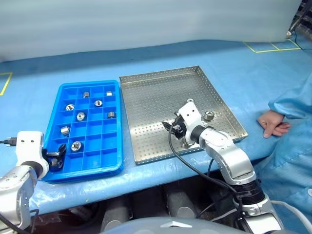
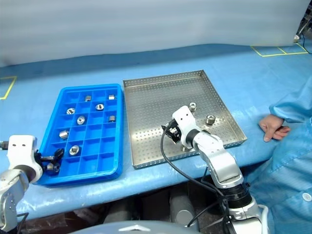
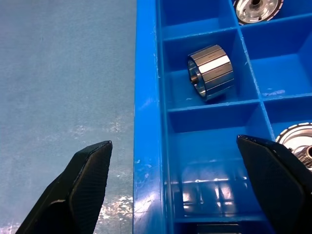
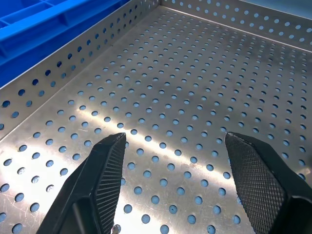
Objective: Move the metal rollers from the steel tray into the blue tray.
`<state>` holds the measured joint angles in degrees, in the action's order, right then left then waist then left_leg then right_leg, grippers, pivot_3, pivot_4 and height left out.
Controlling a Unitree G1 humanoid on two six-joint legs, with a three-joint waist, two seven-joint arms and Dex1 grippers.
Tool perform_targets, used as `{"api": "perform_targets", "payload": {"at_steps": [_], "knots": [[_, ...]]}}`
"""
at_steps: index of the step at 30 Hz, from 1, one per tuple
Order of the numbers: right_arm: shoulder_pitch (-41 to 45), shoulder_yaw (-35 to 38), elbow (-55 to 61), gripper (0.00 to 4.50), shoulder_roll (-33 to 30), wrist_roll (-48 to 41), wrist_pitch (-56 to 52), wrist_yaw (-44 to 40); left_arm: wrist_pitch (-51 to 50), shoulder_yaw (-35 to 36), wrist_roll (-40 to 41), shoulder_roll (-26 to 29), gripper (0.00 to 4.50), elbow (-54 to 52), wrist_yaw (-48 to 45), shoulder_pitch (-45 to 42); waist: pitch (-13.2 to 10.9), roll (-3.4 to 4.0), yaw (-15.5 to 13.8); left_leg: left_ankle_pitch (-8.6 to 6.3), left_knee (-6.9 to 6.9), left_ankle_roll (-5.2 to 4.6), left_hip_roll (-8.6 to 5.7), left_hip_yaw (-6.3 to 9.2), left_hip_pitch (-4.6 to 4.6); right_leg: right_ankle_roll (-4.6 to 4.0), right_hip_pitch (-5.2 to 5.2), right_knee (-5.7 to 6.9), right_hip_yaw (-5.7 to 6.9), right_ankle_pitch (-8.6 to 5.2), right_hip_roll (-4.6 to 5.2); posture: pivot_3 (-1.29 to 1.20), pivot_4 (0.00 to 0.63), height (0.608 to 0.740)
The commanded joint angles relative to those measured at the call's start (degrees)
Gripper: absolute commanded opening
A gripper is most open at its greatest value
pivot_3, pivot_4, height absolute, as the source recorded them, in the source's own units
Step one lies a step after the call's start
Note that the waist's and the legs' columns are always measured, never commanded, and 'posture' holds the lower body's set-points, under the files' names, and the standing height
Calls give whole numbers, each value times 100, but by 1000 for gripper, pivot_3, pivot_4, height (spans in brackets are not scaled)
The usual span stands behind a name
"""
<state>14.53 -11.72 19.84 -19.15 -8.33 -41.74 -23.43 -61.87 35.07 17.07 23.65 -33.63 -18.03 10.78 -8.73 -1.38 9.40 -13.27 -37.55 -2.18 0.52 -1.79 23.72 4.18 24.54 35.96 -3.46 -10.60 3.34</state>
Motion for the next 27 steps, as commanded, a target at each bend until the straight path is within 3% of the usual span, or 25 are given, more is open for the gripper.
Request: {"api": "perform_targets", "payload": {"at_steps": [1, 10, 27], "knots": [[89, 99, 114, 3408, 18, 0, 81, 26, -46, 291, 532, -95, 4474, -245, -200, -171, 1, -2, -38, 0, -4, 0, 1, 3, 0, 0, 0, 0, 4, 0, 0, -152, 150, 740], [134, 76, 55, 3408, 75, 18, 148, 23, -155, 739, 1269, -240, 4474, -276, -140, -324, -2, -10, -86, 0, -7, 0, 2, 5, 7, 0, -1, 1, 9, 0, -3, -147, 150, 740], [60, 47, 64, 3408, 57, 100, 196, 7, -232, 334, 1600, -243, 4474, -175, 371, -489, -1, -13, -149, 0, -10, 0, 1, 7, 5, -1, -3, 1, 11, 0, -3, -164, 150, 740]]}}
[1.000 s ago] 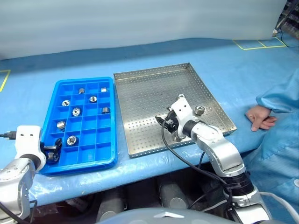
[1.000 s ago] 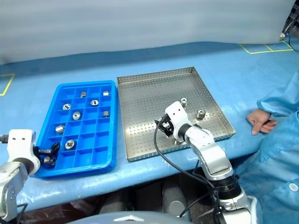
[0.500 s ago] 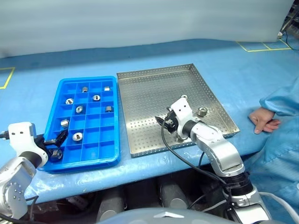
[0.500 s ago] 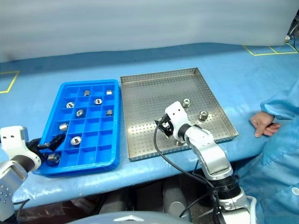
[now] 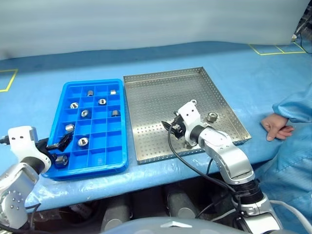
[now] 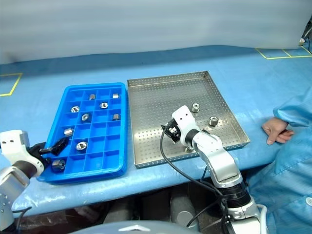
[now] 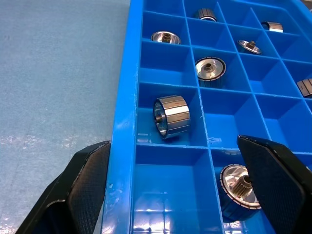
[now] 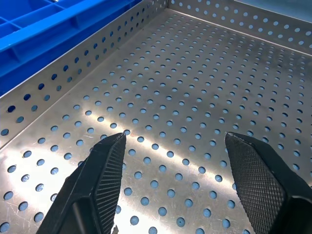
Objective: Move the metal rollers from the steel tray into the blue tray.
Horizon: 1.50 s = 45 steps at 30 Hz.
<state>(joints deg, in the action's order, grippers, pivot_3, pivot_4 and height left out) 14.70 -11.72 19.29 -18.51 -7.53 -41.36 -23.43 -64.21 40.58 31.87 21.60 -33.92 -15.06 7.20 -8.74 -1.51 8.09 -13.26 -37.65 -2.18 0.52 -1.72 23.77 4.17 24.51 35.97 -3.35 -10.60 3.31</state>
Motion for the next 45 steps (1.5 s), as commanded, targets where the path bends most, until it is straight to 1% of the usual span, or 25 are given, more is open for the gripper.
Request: {"api": "perform_targets", "payload": {"at_steps": [1, 7, 11, 16, 21, 27, 30, 33, 38, 41, 45], "knots": [[40, 31, 112, 3408, -17, 37, 165, -3, -1, -230, 140, -44, 4474, -146, 108, -167, 0, 0, -36, 0, -1, 0, -1, 0, 0, 0, 0, 0, 0, 0, 0, -168, 150, 740], [53, 56, 131, 3408, -12, 65, 177, -6, 11, -276, 256, -76, 4474, -182, 136, -257, 0, -1, -59, 0, -10, 0, -3, 5, 0, 0, 1, 0, 7, 0, 4, -169, 150, 740], [14, 19, 84, 3408, -11, 99, 215, -2, -23, -265, 519, -165, 4474, -301, 134, -349, 0, -1, -73, 0, -11, 0, -3, 8, 1, 0, 1, 0, 11, 0, 5, -166, 150, 740], [160, 32, 35, 3408, -17, 140, 258, -21, 30, -213, 726, -253, 4474, -186, 223, -471, -1, -4, -118, 0, -16, 0, -3, 13, 3, 0, 0, -1, 16, 0, 5, -155, 150, 740], [22, -67, 8, 3408, 33, 158, 254, -29, -7, -93, 865, -162, 4474, -293, 244, -336, -2, -6, -127, 0, -16, 0, -3, 16, 11, 0, -3, 0, 18, 0, 5, -140, 150, 740], [106, -62, -37, 3408, 66, 163, 266, -29, 49, 212, 1411, -169, 4474, -286, 275, -477, -17, -31, -131, 0, -16, 0, -2, 17, 19, 0, 1, -2, 19, 0, 5, -136, 150, 740], [99, -45, -33, 3408, 66, 148, 263, -41, 259, 516, 1934, -256, 4474, -330, 226, -485, -23, -41, -137, 0, -17, 0, -3, 19, 20, -1, 1, -3, 21, 0, 6, -136, 150, 740], [77, -39, -24, 3408, 59, 141, 259, -48, 334, 581, 2115, -101, 4474, -439, 275, -410, -25, -45, -163, 0, -16, 0, -2, 26, 22, -1, 2, -4, 27, 0, 7, -138, 150, 740], [144, 1, -50, 3408, 44, 134, 245, -59, 410, 349, 1929, 301, 4474, -424, 412, -70, -26, -35, -127, 0, -13, 1, -2, 19, 7, -3, -2, -3, 23, 0, 8, -133, 150, 740], [170, -12, -66, 3408, 41, 136, 256, -70, 610, 361, 2007, 324, 4474, -408, 452, 16, -26, -36, -109, 0, -11, 1, 3, 11, 7, -3, -1, -1, 21, 0, 6, -125, 150, 740], [180, -30, -84, 3408, 51, 145, 263, -64, 809, 144, 2137, 350, 4474, -533, 419, -43, -26, -36, -132, 1, -10, 2, 4, 13, 6, -4, 0, 0, 24, -1, 6, -123, 150, 740]]}}
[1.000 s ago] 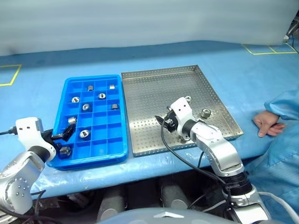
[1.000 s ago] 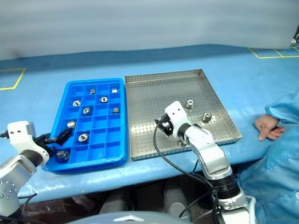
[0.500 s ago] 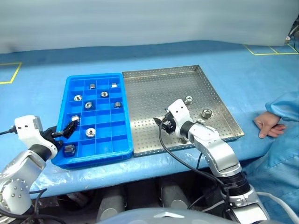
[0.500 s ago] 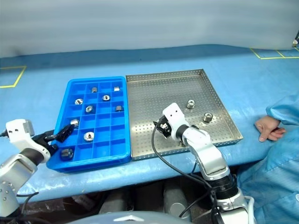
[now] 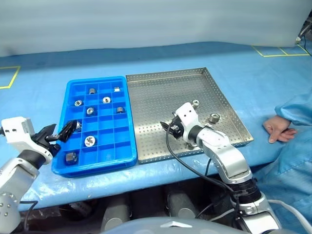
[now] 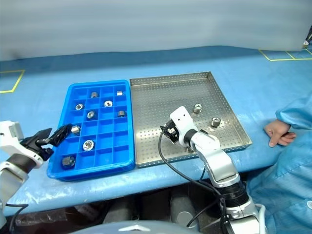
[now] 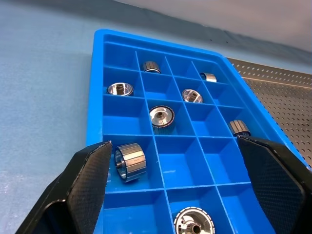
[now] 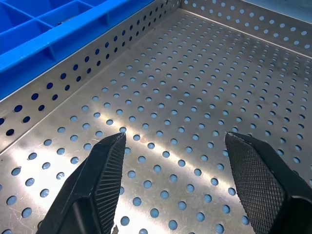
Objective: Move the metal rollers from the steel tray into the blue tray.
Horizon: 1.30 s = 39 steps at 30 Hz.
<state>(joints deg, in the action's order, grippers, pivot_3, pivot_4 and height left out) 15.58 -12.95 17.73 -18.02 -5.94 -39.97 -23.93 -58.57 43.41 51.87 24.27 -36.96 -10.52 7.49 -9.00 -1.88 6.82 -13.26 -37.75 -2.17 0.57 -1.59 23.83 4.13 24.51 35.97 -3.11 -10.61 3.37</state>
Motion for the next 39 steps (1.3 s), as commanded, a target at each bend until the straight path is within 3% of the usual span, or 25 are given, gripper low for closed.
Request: {"api": "perform_targets", "payload": {"at_steps": [1, 8, 13, 15, 26, 39], "knots": [[78, 109, 96, 3408, -2, -20, 107, -6, 360, -347, 169, 53, 4474, -247, -95, -216, 0, -1, -11, 0, 0, 0, -1, 0, 0, 0, 0, -1, 0, 0, 1, -130, 150, 740], [-93, 489, 606, 3408, -418, -48, -243, -16, 974, -2688, -554, 279, 4474, 28, -741, -1734, -1, -3, -63, 0, -14, -2, -12, -1, 4, 0, -12, -6, 4, 2, 11, -216, 150, 740], [-321, 590, 881, 3408, -860, 11, -1048, 28, 1490, -4461, -1853, 690, 4474, 767, -1360, -2396, 3, 6, 135, -1, 3, -3, -27, -7, 5, 1, -5, -7, -2, 1, -5, -304, 150, 740], [-417, 574, 1051, 3408, -1047, -54, -1323, -69, 1641, -4844, -2121, 679, 4474, 1003, -1524, -2569, 2, 9, 255, -1, 9, -2, -27, -5, 6, -4, -1, -8, -2, -2, -15, -320, 150, 740], [-350, 615, 1232, 3408, -1743, -546, -2361, -629, 1955, -5240, -2510, 152, 4474, 1182, -1736, -2516, 0, 11, 991, -2, 3, -6, -7, -7, -2, 42, -14, -6, -21, -18, -10, -374, 150, 740], [236, 980, 1257, 3408, -1452, -1498, -3233, -796, 1764, -5321, -2622, -248, 4474, 918, -1450, -2048, 0, 12, 1114, -3, 3, -9, -11, -9, -3, 62, -15, -4, -47, -17, -17, -340, 150, 740]]}}
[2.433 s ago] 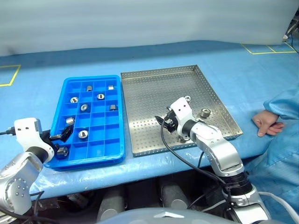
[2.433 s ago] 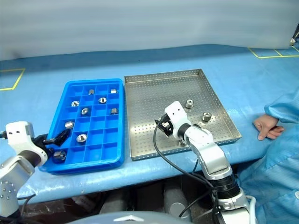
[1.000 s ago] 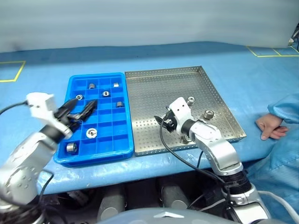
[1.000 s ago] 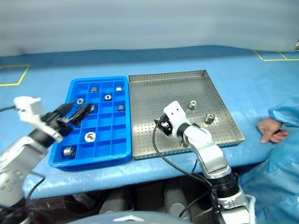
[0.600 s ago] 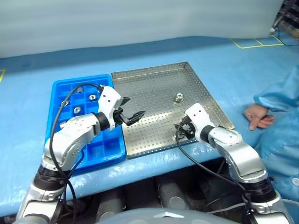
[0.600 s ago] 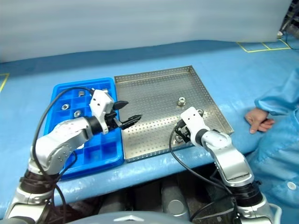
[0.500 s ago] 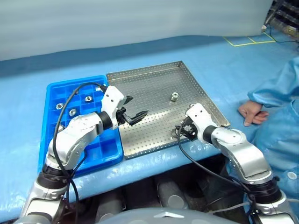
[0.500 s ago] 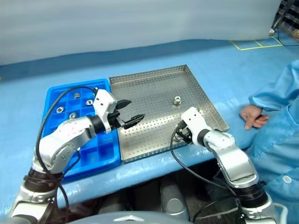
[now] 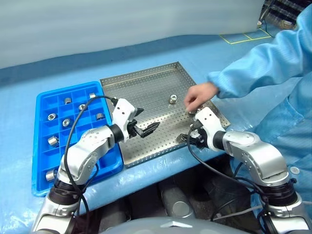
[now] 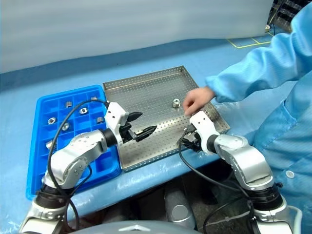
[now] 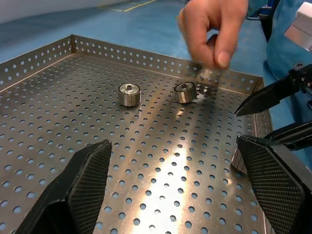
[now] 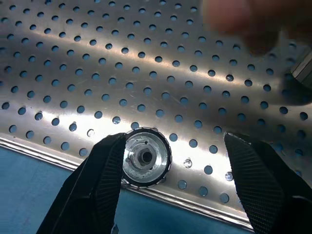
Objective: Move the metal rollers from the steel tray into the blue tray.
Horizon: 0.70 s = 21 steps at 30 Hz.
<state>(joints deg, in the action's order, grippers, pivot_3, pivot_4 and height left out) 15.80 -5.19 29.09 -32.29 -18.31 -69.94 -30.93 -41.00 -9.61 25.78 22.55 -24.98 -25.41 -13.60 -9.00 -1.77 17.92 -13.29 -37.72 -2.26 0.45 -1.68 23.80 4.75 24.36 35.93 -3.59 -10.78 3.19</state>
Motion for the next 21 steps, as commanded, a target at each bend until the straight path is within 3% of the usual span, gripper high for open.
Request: {"api": "perform_targets", "payload": {"at_steps": [1, 12, 21], "knots": [[247, 170, 108, 3408, -50, -308, -309, -112, 6, -23, -16, -96, 4474, -290, 52, 80, 0, 0, 2, 0, 0, 0, 0, -2, -1, 1, 0, 0, -4, 1, 0, -340, 150, 740], [473, -174, -313, 3408, -165, -491, -542, -80, 22, 10, -105, -258, 4474, -278, 150, 168, 0, 0, -12, -1, 1, -3, -2, -2, -1, 2, 1, 0, -8, 1, -4, -323, 150, 740], [465, 91, -204, 3408, 369, -570, -377, 316, 46, 550, -154, 16, 4474, -312, 289, 273, 0, 0, -14, -1, 0, -3, 1, -4, 0, 5, 5, 2, -12, 2, -6, -304, 150, 740]]}}
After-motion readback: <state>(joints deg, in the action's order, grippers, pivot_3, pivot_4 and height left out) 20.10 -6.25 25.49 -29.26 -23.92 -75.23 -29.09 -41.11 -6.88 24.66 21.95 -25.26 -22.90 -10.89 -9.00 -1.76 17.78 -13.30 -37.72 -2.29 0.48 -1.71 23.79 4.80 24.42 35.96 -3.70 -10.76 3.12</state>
